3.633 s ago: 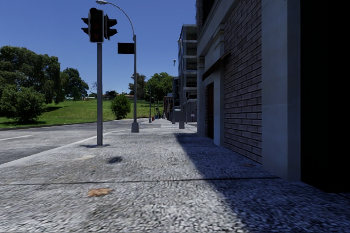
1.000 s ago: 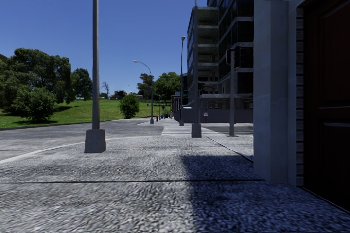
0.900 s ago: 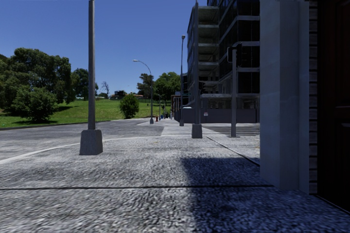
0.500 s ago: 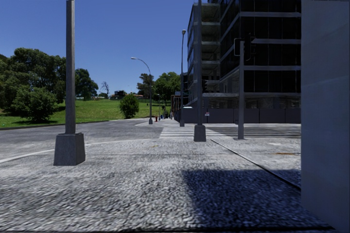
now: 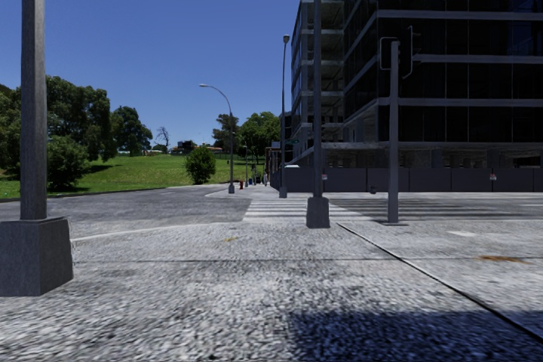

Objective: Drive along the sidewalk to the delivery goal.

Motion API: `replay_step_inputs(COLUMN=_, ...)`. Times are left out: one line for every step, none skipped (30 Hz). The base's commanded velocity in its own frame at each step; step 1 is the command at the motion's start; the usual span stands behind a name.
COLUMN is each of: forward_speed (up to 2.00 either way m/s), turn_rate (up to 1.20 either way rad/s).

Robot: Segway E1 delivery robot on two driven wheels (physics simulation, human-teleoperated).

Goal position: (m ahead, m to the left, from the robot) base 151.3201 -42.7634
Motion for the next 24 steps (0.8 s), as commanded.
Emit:
replay_step_inputs(forward_speed=2.00, turn_rate=0.00)
replay_step_inputs(forward_speed=2.00, turn_rate=0.00)
replay_step_inputs(forward_speed=2.00, turn_rate=0.00)
replay_step_inputs(forward_speed=2.00, turn_rate=0.00)
replay_step_inputs(forward_speed=2.00, turn_rate=0.00)
replay_step_inputs(forward_speed=2.00, turn_rate=0.00)
replay_step_inputs(forward_speed=2.00, turn_rate=0.00)
replay_step_inputs(forward_speed=2.00, turn_rate=0.00)
replay_step_inputs(forward_speed=2.00, turn_rate=0.00)
replay_step_inputs(forward_speed=2.00, turn_rate=0.00)
replay_step_inputs(forward_speed=2.00, turn_rate=0.00)
replay_step_inputs(forward_speed=2.00, turn_rate=0.00)
replay_step_inputs(forward_speed=2.00, turn_rate=0.00)
replay_step_inputs(forward_speed=2.00, turn_rate=0.00)
replay_step_inputs(forward_speed=2.00, turn_rate=0.00)
replay_step_inputs(forward_speed=2.00, turn_rate=0.00)
replay_step_inputs(forward_speed=2.00, turn_rate=0.00)
replay_step_inputs(forward_speed=2.00, turn_rate=0.00)
replay_step_inputs(forward_speed=2.00, turn_rate=0.00)
replay_step_inputs(forward_speed=2.00, turn_rate=0.00)
replay_step_inputs(forward_speed=2.00, turn_rate=0.00)
replay_step_inputs(forward_speed=2.00, turn_rate=0.00)
replay_step_inputs(forward_speed=2.00, turn_rate=0.00)
replay_step_inputs(forward_speed=2.00, turn_rate=0.00)
